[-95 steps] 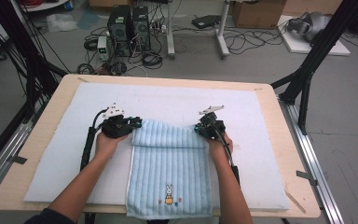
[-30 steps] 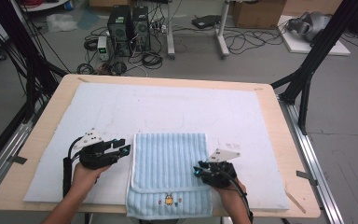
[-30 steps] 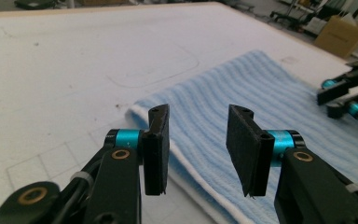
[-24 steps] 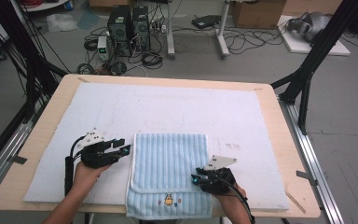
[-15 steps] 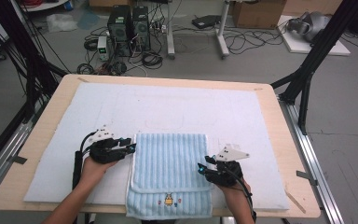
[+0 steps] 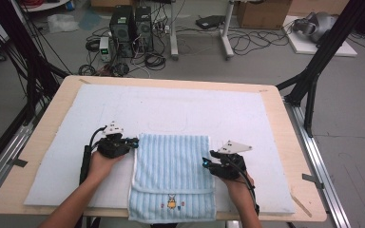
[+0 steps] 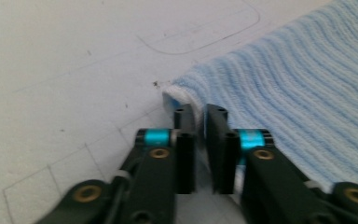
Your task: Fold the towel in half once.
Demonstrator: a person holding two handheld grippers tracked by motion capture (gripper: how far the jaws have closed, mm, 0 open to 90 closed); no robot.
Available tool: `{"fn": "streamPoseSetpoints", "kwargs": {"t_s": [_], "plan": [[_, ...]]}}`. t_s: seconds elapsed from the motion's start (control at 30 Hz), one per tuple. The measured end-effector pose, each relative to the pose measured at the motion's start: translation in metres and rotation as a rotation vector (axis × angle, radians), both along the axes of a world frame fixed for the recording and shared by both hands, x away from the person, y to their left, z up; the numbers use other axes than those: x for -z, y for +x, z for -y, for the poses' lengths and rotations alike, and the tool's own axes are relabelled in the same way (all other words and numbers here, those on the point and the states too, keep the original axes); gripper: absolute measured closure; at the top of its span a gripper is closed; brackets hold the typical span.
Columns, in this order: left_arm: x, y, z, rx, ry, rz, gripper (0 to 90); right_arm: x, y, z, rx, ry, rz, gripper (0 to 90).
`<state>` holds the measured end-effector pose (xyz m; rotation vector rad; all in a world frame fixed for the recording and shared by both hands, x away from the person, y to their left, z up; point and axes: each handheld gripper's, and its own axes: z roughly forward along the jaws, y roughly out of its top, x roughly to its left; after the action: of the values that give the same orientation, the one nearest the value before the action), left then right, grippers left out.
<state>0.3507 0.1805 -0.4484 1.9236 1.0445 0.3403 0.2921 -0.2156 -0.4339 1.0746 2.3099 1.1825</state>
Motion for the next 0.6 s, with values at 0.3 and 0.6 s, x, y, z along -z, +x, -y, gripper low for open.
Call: {"fn": "streamPoseSetpoints", "kwargs": {"t_s": [0.3,0.6], "plan": [[0.003,0.000,0.007,0.038,0.018,-0.021,48.9,0.010,0.025,-0.002,0.116,-0.006,-0.052,49.0],[0.003,0.000,0.010,0.085,0.026,-0.016,85.3,0.012,0.027,-0.016,0.027,-0.056,-0.074,84.3]]}}
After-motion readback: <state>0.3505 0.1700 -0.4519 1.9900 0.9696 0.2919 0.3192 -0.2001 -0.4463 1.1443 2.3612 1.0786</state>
